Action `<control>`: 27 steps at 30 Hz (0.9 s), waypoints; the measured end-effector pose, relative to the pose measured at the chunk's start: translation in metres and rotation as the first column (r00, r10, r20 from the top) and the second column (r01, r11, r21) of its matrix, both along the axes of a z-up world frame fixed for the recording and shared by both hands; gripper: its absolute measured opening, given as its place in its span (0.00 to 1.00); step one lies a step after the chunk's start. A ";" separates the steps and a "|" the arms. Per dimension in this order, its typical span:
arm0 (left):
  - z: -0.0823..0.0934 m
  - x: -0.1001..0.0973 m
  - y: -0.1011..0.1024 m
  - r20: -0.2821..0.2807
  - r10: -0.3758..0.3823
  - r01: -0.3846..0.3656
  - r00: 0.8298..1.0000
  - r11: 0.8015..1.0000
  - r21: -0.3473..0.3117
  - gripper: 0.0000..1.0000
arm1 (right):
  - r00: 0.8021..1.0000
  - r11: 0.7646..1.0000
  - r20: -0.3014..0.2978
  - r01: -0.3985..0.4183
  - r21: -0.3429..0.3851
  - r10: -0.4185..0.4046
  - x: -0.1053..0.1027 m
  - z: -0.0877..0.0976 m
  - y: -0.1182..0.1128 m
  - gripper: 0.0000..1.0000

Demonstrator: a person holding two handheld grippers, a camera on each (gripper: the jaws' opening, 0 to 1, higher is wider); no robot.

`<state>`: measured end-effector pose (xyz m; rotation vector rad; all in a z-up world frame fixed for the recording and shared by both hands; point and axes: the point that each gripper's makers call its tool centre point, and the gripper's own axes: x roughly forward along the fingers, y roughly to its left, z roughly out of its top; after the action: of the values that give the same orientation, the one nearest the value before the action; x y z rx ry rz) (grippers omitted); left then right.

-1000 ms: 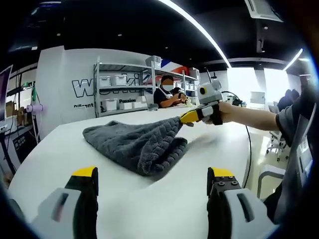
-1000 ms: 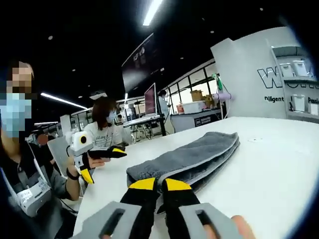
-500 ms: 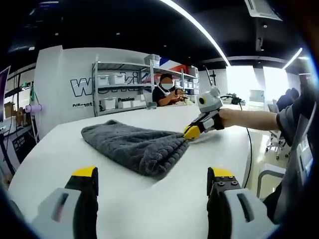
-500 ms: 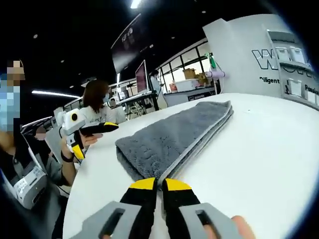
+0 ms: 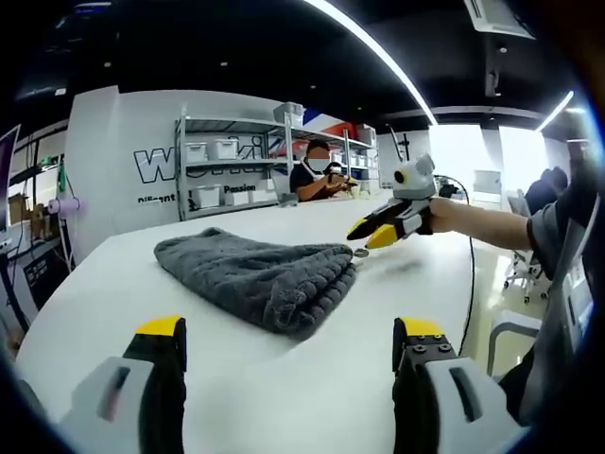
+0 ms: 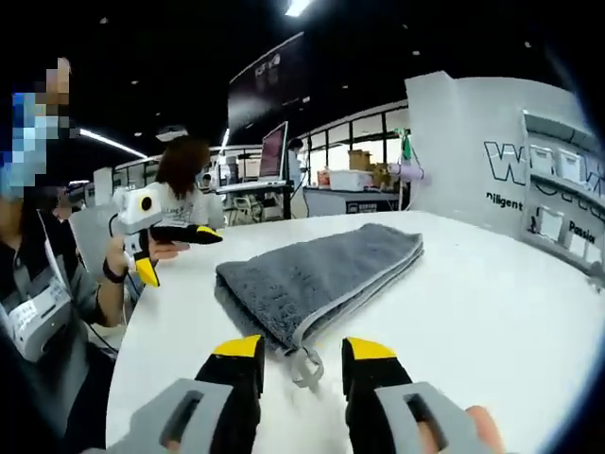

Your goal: Fold the towel on the table until its edges align and the towel forms a compact rectangular stack.

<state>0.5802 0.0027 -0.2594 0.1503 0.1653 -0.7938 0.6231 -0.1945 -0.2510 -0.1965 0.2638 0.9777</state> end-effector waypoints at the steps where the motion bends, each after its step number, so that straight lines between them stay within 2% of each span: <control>1: 0.000 0.000 0.000 0.000 0.000 0.000 1.000 1.000 0.001 0.95 | 1.000 1.000 0.027 0.006 -0.007 -0.006 -0.003 0.004 -0.004 0.39; 4: -0.001 -0.001 0.001 -0.001 -0.003 0.003 1.000 1.000 0.006 0.95 | 0.996 0.999 0.090 0.020 -0.028 -0.018 -0.013 0.014 -0.014 0.51; 7: -0.002 -0.001 0.002 -0.001 -0.008 0.008 1.000 1.000 0.012 0.95 | 0.991 0.998 0.129 0.034 -0.048 -0.028 -0.020 0.018 -0.021 0.57; 9: -0.002 -0.001 0.001 -0.001 -0.013 0.013 1.000 1.000 0.019 0.95 | 0.983 0.994 0.182 0.052 -0.097 -0.034 -0.027 0.020 -0.031 0.58; 10: -0.003 -0.002 0.001 0.000 -0.016 0.016 1.000 1.000 0.022 0.95 | 0.974 0.987 0.225 0.073 -0.145 -0.039 -0.032 0.020 -0.038 0.59; 11: -0.003 -0.002 0.001 0.000 -0.019 0.019 1.000 0.999 0.027 0.95 | 0.970 0.983 0.241 0.082 -0.164 -0.041 -0.033 0.020 -0.040 0.61; 14: -0.005 -0.003 0.001 -0.001 -0.023 0.023 1.000 0.999 0.040 0.95 | 0.947 0.960 0.320 0.122 -0.252 -0.036 -0.044 0.019 -0.047 0.67; 15: -0.005 -0.003 0.001 -0.002 -0.024 0.024 1.000 0.999 0.044 0.95 | 0.944 0.957 0.329 0.123 -0.261 -0.032 -0.045 0.019 -0.047 0.69; 17: -0.006 -0.003 0.002 -0.004 -0.025 0.025 1.000 0.998 0.055 0.95 | 0.924 0.928 0.382 0.150 -0.340 -0.009 -0.055 0.015 -0.050 0.72; 19: -0.006 -0.004 0.003 -0.006 -0.025 0.025 1.000 0.998 0.060 0.95 | 0.921 0.924 0.389 0.152 -0.351 -0.003 -0.056 0.015 -0.050 0.76; 20: -0.006 -0.004 0.003 -0.006 -0.025 0.025 1.000 0.998 0.062 0.95 | 0.905 0.897 0.424 0.166 -0.410 0.026 -0.062 0.012 -0.050 0.78; 21: -0.006 -0.004 0.004 -0.007 -0.024 0.025 1.000 0.998 0.063 0.95 | 0.899 0.887 0.437 0.169 -0.430 0.041 -0.065 0.010 -0.049 0.80; 25: -0.006 -0.003 0.004 -0.008 -0.023 0.023 1.000 0.997 0.069 0.95 | 0.874 0.856 0.481 0.195 -0.478 0.069 -0.071 0.007 -0.046 0.92; 27: -0.005 -0.004 0.004 -0.008 -0.024 0.025 1.000 0.997 0.071 0.95 | 0.866 0.846 0.494 0.201 -0.495 0.083 -0.072 0.008 -0.045 0.94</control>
<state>0.5767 0.0066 -0.2649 0.2175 0.1990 -0.8131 0.5509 -0.2396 -0.2435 -0.9417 0.0532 0.7350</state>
